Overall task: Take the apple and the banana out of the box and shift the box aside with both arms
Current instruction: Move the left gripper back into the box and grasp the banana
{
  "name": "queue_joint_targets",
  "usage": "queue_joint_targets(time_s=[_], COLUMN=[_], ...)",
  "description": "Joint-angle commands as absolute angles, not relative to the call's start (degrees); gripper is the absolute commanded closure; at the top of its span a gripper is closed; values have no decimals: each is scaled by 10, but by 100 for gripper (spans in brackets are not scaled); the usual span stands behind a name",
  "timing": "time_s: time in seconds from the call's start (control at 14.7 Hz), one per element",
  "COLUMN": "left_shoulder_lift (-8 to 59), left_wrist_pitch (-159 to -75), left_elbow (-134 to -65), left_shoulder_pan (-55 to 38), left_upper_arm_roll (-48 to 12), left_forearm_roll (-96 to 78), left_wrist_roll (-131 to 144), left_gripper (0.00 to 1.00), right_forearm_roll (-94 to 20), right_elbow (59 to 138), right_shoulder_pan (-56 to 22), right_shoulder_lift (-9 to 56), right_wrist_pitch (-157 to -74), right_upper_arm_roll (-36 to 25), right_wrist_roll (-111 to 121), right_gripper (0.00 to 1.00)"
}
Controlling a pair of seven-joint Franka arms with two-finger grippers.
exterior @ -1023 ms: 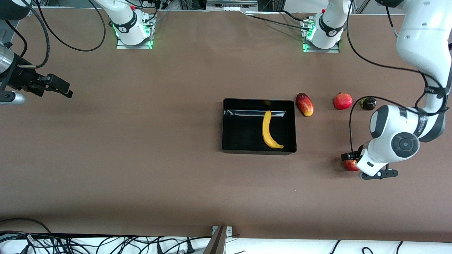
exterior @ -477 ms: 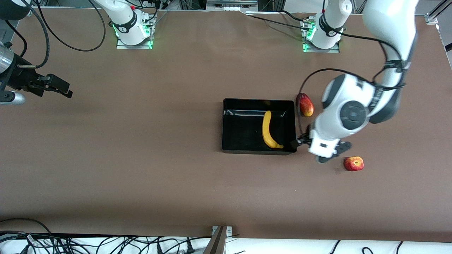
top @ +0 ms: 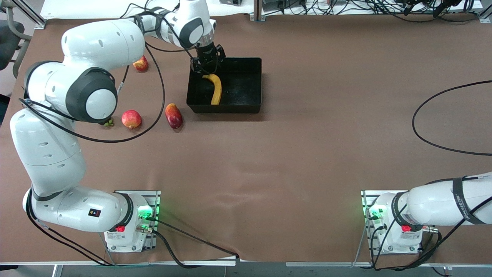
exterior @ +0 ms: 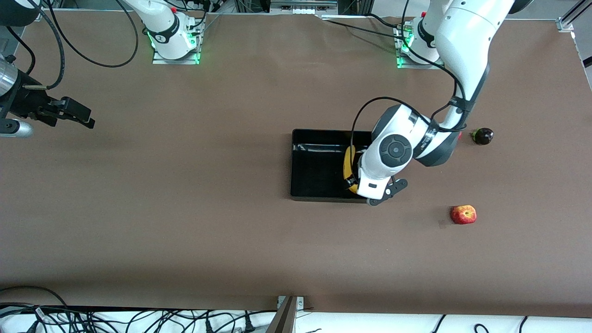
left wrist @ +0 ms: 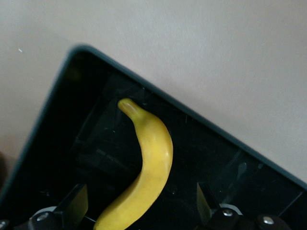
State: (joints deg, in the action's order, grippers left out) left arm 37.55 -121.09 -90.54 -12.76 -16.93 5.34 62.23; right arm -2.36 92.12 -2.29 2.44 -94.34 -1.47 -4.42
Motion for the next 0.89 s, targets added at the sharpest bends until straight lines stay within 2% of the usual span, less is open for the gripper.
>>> queue_joint_targets(time_s=[0.0, 0.27, 0.75, 0.82], left_shoulder_lift=[373, 391, 414, 414], left_wrist_pitch=[-1260, -1326, -1358, -1358], left_elbow=[-952, -992, -995, -995], left_shoulder_pan=[-143, -155, -156, -156], left_upper_arm_roll=[-163, -165, -165, -165], left_forearm_roll=[87, 121, 163, 165], left_wrist_roll=[666, 694, 730, 735], left_gripper=[0, 0, 0, 7], right_forearm_roll=[-18, -18, -18, -18], right_elbow=[911, 912, 912, 911], right_shoulder_pan=[-18, -18, -18, -18], right_shoulder_lift=[27, 28, 27, 27], right_wrist_pitch=[-940, -940, -940, -940], right_upper_arm_roll=[-11, -11, -11, -11], right_wrist_roll=[-41, -41, -41, -41], right_gripper=[0, 0, 0, 0])
